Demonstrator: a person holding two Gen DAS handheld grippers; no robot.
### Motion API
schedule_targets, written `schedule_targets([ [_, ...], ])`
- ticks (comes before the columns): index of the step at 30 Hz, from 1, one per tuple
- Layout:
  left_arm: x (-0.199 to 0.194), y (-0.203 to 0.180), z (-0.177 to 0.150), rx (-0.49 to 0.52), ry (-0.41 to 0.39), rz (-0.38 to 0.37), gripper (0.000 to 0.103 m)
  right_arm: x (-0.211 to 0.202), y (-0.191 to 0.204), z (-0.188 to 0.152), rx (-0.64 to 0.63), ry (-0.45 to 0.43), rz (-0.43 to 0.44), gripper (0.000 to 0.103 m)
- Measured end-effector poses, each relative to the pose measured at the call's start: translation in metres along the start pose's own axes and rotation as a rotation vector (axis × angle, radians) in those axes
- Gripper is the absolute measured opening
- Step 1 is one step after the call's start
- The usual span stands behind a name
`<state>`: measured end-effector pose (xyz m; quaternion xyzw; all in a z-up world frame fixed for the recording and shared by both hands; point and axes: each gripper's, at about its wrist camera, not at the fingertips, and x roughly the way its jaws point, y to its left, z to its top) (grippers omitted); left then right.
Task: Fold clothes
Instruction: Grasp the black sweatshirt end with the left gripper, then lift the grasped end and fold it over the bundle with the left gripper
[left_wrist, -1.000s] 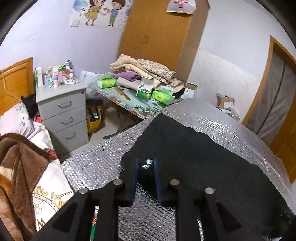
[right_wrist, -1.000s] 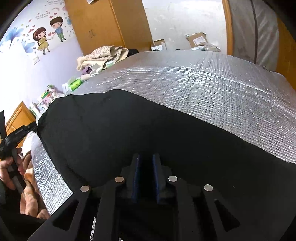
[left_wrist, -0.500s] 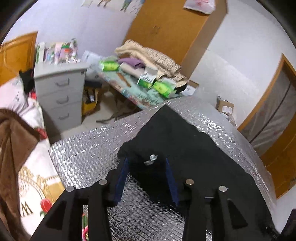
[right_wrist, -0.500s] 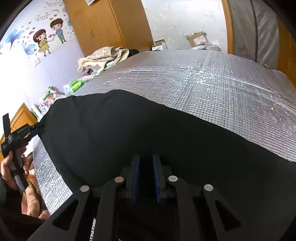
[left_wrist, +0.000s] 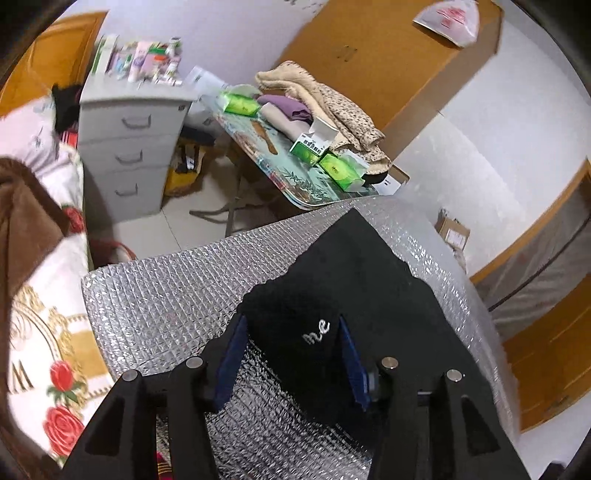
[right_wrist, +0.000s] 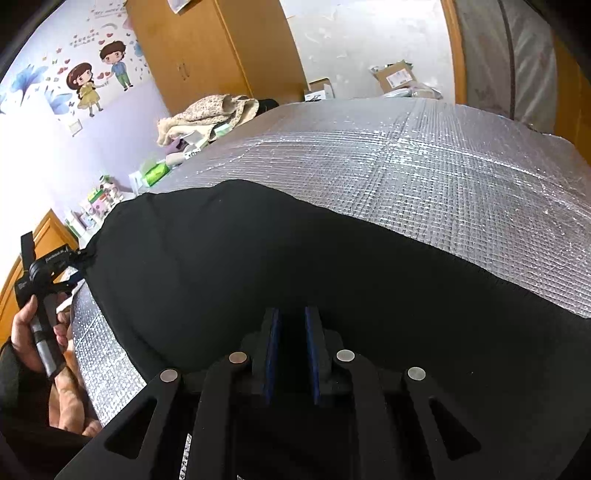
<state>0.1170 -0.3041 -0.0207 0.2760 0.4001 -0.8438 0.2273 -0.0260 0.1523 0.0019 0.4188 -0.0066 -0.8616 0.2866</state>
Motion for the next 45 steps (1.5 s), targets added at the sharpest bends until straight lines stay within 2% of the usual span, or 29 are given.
schedule_targets([
  [2, -0.001, 0.002, 0.001, -0.018, 0.005, -0.005, 0.049, 0.000, -0.001, 0.000, 0.000, 0.000, 0.001, 0.015],
  [4, -0.001, 0.004, 0.002, -0.037, 0.022, -0.023, 0.040, 0.000, -0.001, 0.000, -0.002, 0.001, 0.003, 0.015],
  [5, 0.000, 0.003, 0.003, -0.041, 0.030, -0.023, 0.039, 0.000, -0.001, 0.001, 0.000, 0.001, 0.004, 0.015],
  [8, -0.001, -0.002, 0.004, -0.019, 0.039, -0.040, 0.024, 0.000, -0.001, 0.001, 0.000, 0.001, 0.005, 0.015],
  [10, -0.004, -0.006, 0.005, -0.004, 0.030, -0.051, 0.019, 0.000, 0.000, 0.001, 0.002, 0.001, 0.006, 0.015],
  [19, -0.030, -0.031, 0.016, 0.083, -0.043, -0.135, 0.014, 0.001, -0.002, 0.001, 0.005, 0.001, 0.011, 0.016],
  [27, -0.054, -0.081, 0.020, 0.245, -0.088, -0.240, 0.014, 0.000, -0.004, 0.000, 0.010, 0.001, 0.017, 0.016],
  [33, -0.064, -0.135, 0.007, 0.408, -0.088, -0.338, 0.014, 0.001, -0.004, 0.000, 0.014, 0.000, 0.020, 0.016],
  [39, -0.062, -0.188, -0.032, 0.592, -0.027, -0.434, 0.013, 0.000, -0.004, -0.001, 0.022, -0.002, 0.028, 0.016],
  [45, -0.049, -0.222, -0.086, 0.767, 0.107, -0.524, 0.013, 0.000, -0.008, -0.001, 0.040, -0.003, 0.047, 0.016],
])
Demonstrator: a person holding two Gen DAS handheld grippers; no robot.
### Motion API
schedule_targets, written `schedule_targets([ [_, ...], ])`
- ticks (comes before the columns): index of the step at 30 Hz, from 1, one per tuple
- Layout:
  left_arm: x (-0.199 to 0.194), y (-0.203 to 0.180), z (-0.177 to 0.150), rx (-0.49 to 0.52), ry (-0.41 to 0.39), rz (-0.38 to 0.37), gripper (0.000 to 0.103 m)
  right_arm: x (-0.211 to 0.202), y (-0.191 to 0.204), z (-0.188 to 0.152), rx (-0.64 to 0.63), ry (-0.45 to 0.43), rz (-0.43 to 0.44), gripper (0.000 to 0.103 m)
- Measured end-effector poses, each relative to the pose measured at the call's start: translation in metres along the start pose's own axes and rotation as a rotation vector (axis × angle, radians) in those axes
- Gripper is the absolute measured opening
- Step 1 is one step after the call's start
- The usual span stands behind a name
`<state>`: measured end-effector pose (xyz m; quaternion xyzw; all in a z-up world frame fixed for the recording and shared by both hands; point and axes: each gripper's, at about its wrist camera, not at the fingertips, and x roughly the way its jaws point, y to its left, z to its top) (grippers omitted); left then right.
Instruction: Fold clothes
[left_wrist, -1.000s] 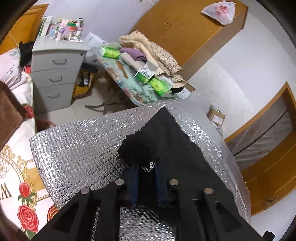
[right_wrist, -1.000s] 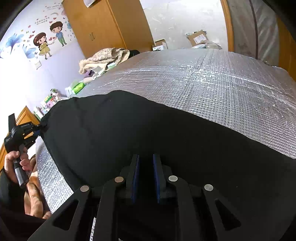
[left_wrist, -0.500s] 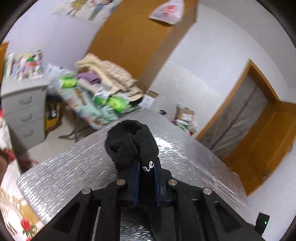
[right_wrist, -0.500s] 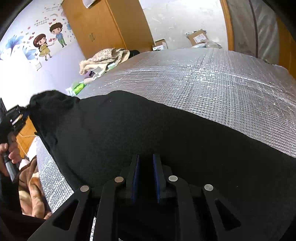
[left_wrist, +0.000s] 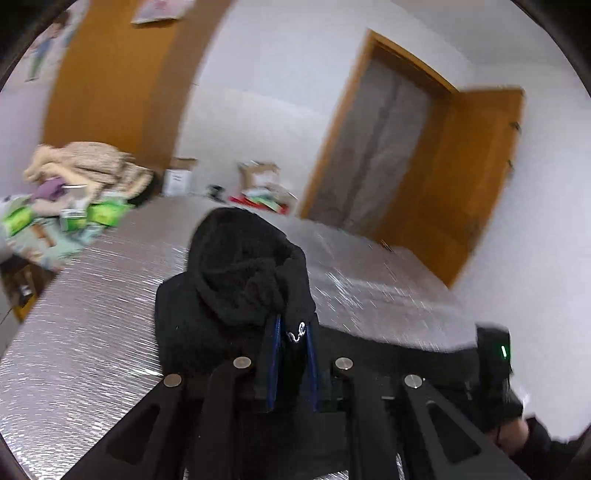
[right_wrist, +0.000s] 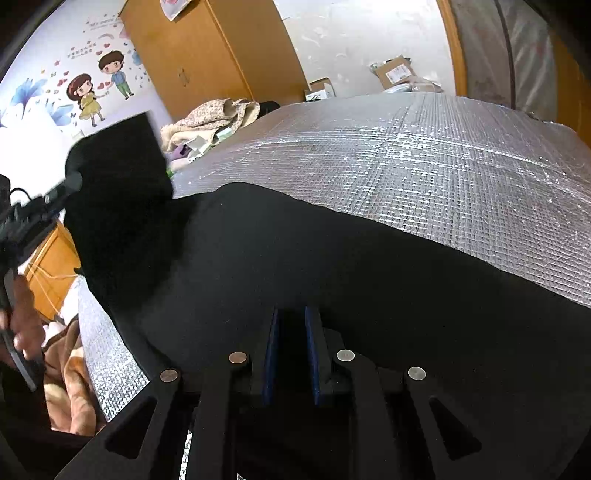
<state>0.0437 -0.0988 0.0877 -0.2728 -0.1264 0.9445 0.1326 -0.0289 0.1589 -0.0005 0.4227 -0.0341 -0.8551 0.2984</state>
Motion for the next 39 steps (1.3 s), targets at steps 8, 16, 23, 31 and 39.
schedule_targets([
  [8, 0.060, -0.032, -0.045, 0.118, 0.217, -0.097, 0.008, -0.001, -0.004, 0.001, 0.020, -0.001, 0.024, 0.016],
  [16, 0.069, -0.051, -0.060, 0.189, 0.270, -0.158, 0.000, -0.002, -0.005, -0.001, 0.034, -0.002, 0.038, 0.016],
  [23, 0.029, -0.018, -0.041, 0.059, 0.114, -0.043, 0.001, -0.009, 0.000, 0.005, 0.051, -0.022, 0.110, 0.026],
  [31, 0.027, 0.039, -0.047, -0.120, 0.128, 0.204, 0.001, -0.002, 0.026, 0.023, 0.072, -0.024, 0.322, 0.043],
  [39, 0.029, 0.041, -0.058, -0.133, 0.155, 0.206, 0.001, 0.031, 0.020, 0.028, 0.153, 0.081, 0.251, 0.055],
])
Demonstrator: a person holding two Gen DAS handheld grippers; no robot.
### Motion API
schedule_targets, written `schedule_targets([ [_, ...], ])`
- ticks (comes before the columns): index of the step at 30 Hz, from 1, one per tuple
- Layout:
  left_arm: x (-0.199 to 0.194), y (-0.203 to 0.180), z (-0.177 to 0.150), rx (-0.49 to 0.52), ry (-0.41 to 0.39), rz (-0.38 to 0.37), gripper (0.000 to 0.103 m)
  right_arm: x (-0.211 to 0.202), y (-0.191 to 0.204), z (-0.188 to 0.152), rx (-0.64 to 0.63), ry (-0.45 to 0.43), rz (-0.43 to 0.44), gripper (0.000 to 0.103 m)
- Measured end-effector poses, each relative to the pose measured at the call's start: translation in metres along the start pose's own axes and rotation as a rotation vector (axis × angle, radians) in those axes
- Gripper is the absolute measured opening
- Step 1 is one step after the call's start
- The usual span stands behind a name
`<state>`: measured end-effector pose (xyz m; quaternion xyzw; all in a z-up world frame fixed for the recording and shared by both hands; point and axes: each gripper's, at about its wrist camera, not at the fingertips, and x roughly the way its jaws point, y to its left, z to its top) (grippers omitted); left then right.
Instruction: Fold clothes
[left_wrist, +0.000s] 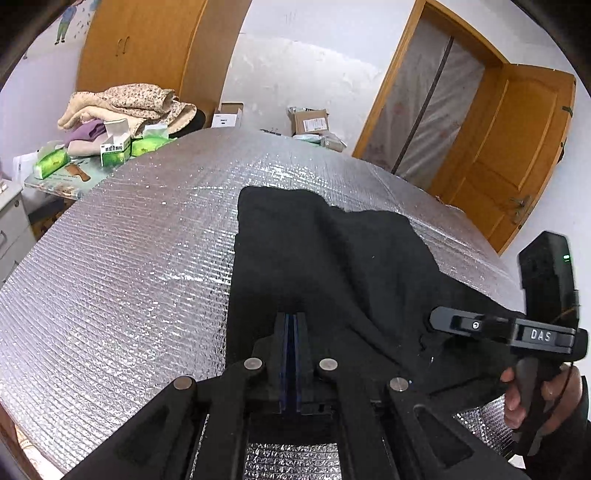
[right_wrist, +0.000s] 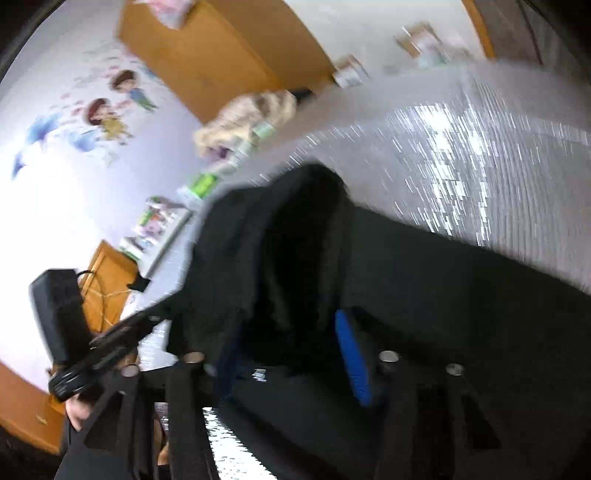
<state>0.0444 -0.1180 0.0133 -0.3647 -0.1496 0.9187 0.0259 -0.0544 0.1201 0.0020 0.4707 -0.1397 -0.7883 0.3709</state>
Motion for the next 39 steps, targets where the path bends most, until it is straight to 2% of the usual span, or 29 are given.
schedule_targets([
  [2, -0.002, 0.005, -0.003, -0.010, 0.007, 0.004, 0.001, -0.002, -0.003, -0.001, 0.019, -0.011, 0.022, 0.055],
  [9, 0.002, 0.013, -0.010, -0.026, 0.018, 0.000, 0.001, 0.005, 0.003, 0.004, 0.035, 0.041, 0.043, 0.054],
  [11, 0.002, 0.012, -0.011, -0.021, 0.013, -0.001, 0.001, 0.008, 0.003, 0.006, 0.048, 0.062, 0.055, 0.043],
  [12, 0.003, 0.012, -0.011, -0.021, 0.010, -0.002, 0.001, 0.009, 0.002, 0.008, 0.053, 0.069, 0.061, 0.024],
  [15, 0.002, 0.013, -0.012, -0.022, 0.007, -0.006, 0.001, 0.004, 0.007, 0.010, 0.044, 0.053, 0.091, 0.017],
  [18, 0.001, 0.014, -0.012, -0.023, 0.011, -0.013, 0.001, -0.018, 0.023, 0.007, 0.002, 0.011, 0.140, 0.016],
  [21, 0.000, 0.012, -0.012, -0.017, 0.013, -0.022, 0.001, -0.032, 0.029, -0.006, -0.013, 0.006, 0.159, 0.016],
  [26, 0.001, 0.010, -0.013, -0.010, 0.019, -0.018, 0.001, -0.012, -0.004, -0.029, 0.107, 0.116, 0.104, 0.018],
  [31, -0.008, 0.012, -0.009, -0.010, 0.007, 0.010, 0.001, -0.038, 0.008, -0.021, 0.015, 0.024, 0.046, 0.029],
  [35, -0.013, 0.019, -0.005, -0.030, -0.011, 0.036, 0.001, -0.065, 0.015, -0.008, -0.044, -0.099, 0.000, 0.030],
  [39, -0.005, 0.027, -0.002, -0.057, 0.008, 0.047, 0.001, -0.058, 0.016, 0.010, -0.054, -0.122, -0.012, 0.031],
])
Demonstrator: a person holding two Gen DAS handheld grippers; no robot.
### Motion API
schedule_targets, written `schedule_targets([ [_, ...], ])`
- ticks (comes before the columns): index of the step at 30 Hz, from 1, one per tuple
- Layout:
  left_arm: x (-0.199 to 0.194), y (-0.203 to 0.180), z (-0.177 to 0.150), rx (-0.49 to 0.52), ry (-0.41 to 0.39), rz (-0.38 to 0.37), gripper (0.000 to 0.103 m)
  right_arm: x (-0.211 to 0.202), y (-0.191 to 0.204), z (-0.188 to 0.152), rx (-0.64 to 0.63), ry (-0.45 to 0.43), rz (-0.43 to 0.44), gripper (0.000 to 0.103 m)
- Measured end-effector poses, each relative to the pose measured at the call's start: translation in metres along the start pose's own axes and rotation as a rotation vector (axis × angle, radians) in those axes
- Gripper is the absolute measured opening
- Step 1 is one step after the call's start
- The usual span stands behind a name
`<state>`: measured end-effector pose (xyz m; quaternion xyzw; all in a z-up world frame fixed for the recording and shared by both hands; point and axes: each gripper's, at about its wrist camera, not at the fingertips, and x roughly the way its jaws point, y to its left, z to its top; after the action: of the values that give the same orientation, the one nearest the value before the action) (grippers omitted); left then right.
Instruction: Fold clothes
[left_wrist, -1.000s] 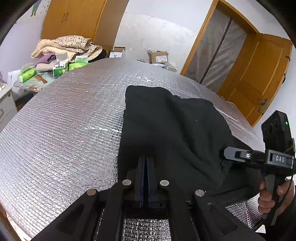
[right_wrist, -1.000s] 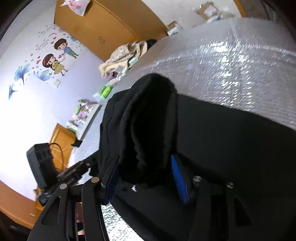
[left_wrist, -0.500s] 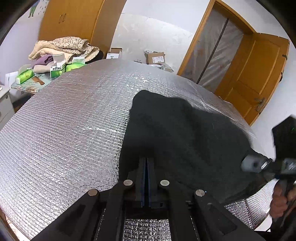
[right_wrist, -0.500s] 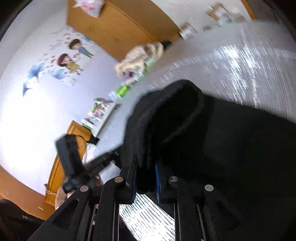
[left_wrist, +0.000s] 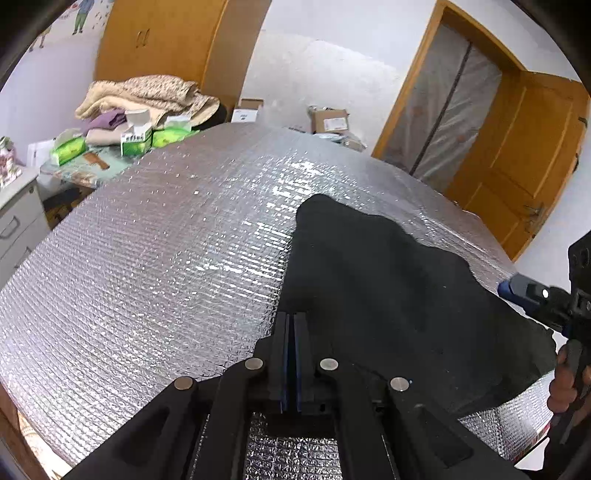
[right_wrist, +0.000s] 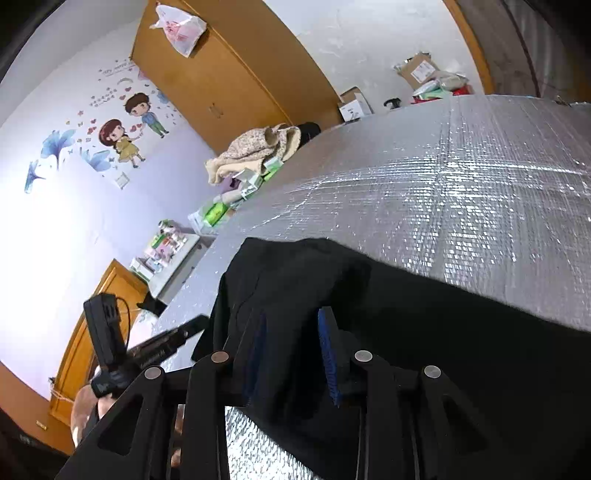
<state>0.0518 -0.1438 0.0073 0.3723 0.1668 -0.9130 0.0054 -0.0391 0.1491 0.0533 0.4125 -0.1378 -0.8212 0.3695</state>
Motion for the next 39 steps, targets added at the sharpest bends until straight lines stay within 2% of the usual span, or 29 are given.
schedule_targets([
  [2, 0.000, 0.001, -0.001, 0.001, 0.003, 0.000, 0.002, 0.012, 0.000, 0.009, 0.004, 0.001, -0.014, 0.034],
  [4, 0.000, 0.002, -0.003, 0.001, 0.010, -0.001, 0.002, 0.024, -0.005, 0.016, 0.033, 0.009, -0.044, 0.042],
  [7, 0.003, 0.006, -0.006, -0.003, 0.028, -0.008, 0.002, 0.050, -0.020, 0.026, 0.112, 0.062, -0.083, 0.043],
  [8, 0.004, 0.005, -0.007, 0.003, 0.028, -0.006, 0.002, 0.055, -0.025, 0.026, 0.131, 0.078, -0.067, 0.043],
  [9, 0.004, 0.004, -0.008, 0.015, 0.025, -0.001, 0.002, 0.059, -0.029, 0.027, 0.147, 0.082, -0.047, 0.035],
  [10, 0.004, 0.002, -0.009, 0.029, 0.023, 0.005, 0.002, 0.060, -0.033, 0.026, 0.153, 0.079, -0.041, 0.008],
  [14, 0.005, -0.004, -0.013, 0.082, 0.014, 0.035, 0.002, 0.064, -0.039, 0.020, 0.157, 0.069, -0.061, 0.008],
  [17, 0.002, 0.000, -0.015, 0.062, 0.008, 0.025, 0.002, 0.068, -0.046, 0.013, 0.181, 0.072, -0.048, 0.008],
  [20, -0.001, 0.004, -0.016, 0.029, 0.005, 0.012, 0.002, 0.063, -0.039, 0.019, 0.161, 0.070, -0.072, 0.014],
  [22, -0.006, 0.009, -0.016, -0.008, 0.005, 0.002, 0.002, 0.051, -0.028, 0.028, 0.116, 0.035, -0.096, 0.020],
  [23, -0.009, 0.012, -0.017, -0.030, 0.006, -0.003, 0.003, 0.044, -0.020, 0.034, 0.081, 0.007, -0.101, 0.023],
  [24, -0.010, 0.015, -0.017, -0.046, 0.007, -0.007, 0.003, 0.040, -0.010, 0.041, 0.035, -0.015, -0.095, 0.033],
  [27, -0.015, 0.019, -0.019, -0.070, 0.008, -0.023, 0.003, 0.042, 0.024, 0.058, -0.112, -0.023, -0.065, 0.044],
  [30, -0.019, 0.018, -0.020, -0.070, 0.006, -0.036, 0.003, 0.075, 0.059, 0.069, -0.248, 0.069, -0.047, 0.045],
  [33, -0.020, 0.017, -0.022, -0.068, 0.014, -0.047, 0.004, 0.109, 0.080, 0.072, -0.331, 0.140, -0.045, 0.045],
  [39, -0.018, 0.022, -0.026, -0.092, 0.035, -0.070, 0.010, 0.164, 0.094, 0.081, -0.392, 0.240, -0.057, 0.045],
])
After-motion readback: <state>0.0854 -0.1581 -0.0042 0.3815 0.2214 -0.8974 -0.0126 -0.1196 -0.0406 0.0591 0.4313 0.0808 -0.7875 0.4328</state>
